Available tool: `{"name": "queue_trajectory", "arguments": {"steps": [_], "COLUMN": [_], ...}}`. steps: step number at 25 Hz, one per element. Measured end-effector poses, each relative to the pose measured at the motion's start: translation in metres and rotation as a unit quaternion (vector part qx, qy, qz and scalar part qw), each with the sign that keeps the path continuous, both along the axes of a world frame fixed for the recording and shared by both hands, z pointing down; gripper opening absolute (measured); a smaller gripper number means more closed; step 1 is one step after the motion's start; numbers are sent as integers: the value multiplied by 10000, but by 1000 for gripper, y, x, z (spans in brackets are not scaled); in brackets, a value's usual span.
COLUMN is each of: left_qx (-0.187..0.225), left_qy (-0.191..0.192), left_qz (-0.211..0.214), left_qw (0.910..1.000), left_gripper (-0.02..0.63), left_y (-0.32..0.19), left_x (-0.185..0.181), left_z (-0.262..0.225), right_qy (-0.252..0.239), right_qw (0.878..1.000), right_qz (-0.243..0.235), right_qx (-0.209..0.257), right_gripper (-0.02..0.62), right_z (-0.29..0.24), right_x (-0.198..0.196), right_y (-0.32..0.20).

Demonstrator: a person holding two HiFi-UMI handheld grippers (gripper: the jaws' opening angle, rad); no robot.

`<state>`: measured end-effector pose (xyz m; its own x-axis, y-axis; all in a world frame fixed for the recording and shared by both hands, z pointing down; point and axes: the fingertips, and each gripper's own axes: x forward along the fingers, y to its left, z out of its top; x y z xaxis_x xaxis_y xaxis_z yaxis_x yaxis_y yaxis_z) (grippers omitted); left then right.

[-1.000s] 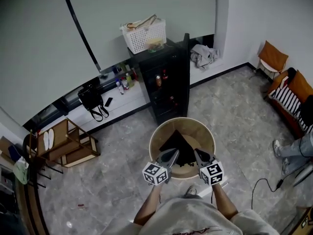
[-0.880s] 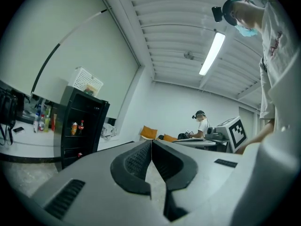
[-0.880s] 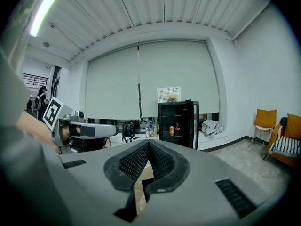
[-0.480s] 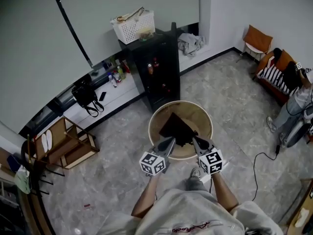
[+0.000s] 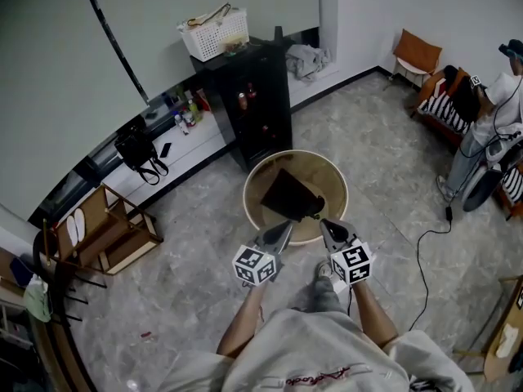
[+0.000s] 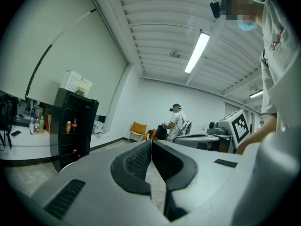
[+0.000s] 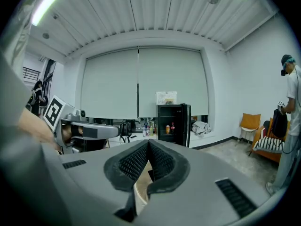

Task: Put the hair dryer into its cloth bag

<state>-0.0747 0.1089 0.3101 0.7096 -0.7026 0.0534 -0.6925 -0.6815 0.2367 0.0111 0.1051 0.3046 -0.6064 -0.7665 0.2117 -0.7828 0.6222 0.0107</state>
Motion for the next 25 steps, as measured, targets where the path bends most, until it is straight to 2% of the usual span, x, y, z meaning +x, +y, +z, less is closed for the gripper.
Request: {"name": "queue_trajectory", "arguments": {"steps": [12, 25], "left_qx": [39, 44], "left_qy": [-30, -13], "left_qz": [20, 98], "left_qw": [10000, 9999], "left_gripper": [32, 32], "left_y": [59, 80], "left_x": [14, 27], "left_z": [-1, 1], "right_qy": [-29, 15], "right_qw": [9999, 9999], "right_qz": [90, 118], "right_qx": [57, 108], "right_gripper": [26, 26], "right_z": [2, 1], "right_x": [13, 20], "right_y": [61, 76]}}
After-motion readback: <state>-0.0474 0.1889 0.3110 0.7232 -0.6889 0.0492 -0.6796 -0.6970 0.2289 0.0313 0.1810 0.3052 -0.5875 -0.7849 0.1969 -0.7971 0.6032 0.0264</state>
